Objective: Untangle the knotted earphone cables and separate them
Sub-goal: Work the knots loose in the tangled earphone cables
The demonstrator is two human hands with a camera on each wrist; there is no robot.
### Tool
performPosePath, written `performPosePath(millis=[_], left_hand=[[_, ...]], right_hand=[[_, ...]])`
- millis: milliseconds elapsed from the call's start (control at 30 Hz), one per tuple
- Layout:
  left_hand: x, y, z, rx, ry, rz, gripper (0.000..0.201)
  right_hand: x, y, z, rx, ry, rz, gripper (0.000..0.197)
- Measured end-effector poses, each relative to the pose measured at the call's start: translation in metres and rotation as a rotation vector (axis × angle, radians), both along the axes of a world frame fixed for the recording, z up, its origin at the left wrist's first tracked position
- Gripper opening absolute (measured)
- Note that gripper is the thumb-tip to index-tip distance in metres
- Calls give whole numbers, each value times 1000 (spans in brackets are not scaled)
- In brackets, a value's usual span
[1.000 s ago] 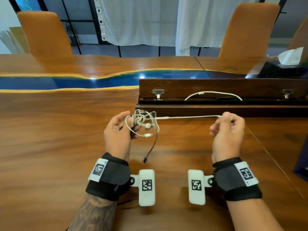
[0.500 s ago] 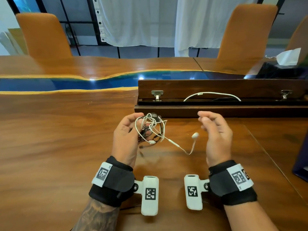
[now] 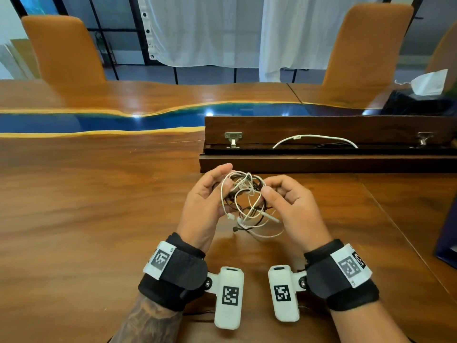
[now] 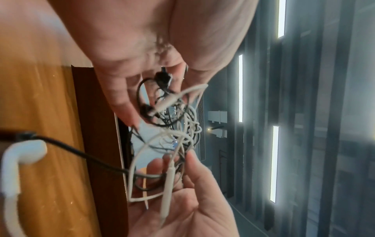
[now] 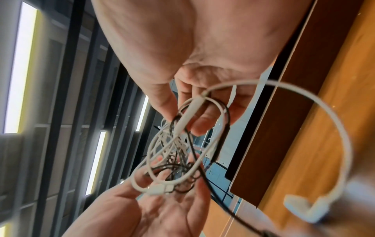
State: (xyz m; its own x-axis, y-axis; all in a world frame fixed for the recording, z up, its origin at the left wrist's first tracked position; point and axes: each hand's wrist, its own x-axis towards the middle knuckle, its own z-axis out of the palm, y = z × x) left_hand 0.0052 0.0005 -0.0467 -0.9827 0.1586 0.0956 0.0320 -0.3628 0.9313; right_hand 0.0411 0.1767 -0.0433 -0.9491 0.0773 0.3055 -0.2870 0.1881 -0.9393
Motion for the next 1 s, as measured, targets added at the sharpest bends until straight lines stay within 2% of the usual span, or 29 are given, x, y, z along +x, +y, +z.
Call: performPosePath(millis=[100, 200, 267, 367, 667, 733, 800, 1000], left_hand=[[-4, 1, -1, -75, -19, 193, 24], [-1, -1, 2, -230, 168, 353, 11], [5, 2, 5, -327, 267, 266, 22], [12, 8, 5, -404, 262, 109, 15], [14, 6, 7, -427, 288, 58, 9], [13, 3, 7, -450, 301, 58, 10], [11, 2, 6, -462, 306, 94, 11], [2, -3, 4, -437, 189, 182, 17]], right_hand=[[-2, -1, -1, -60, -18, -29, 12], [-2, -1, -1, -86, -14, -33, 11], [-1, -2, -1, -79, -11, -9, 10], [1, -4, 0, -17, 27, 50, 12], [3, 0, 2, 107, 10, 74, 7], [3, 0, 4, 115, 31, 34, 10], [1, 1, 5, 37, 35, -49, 15], [-4, 8, -1, 21, 26, -296, 16]])
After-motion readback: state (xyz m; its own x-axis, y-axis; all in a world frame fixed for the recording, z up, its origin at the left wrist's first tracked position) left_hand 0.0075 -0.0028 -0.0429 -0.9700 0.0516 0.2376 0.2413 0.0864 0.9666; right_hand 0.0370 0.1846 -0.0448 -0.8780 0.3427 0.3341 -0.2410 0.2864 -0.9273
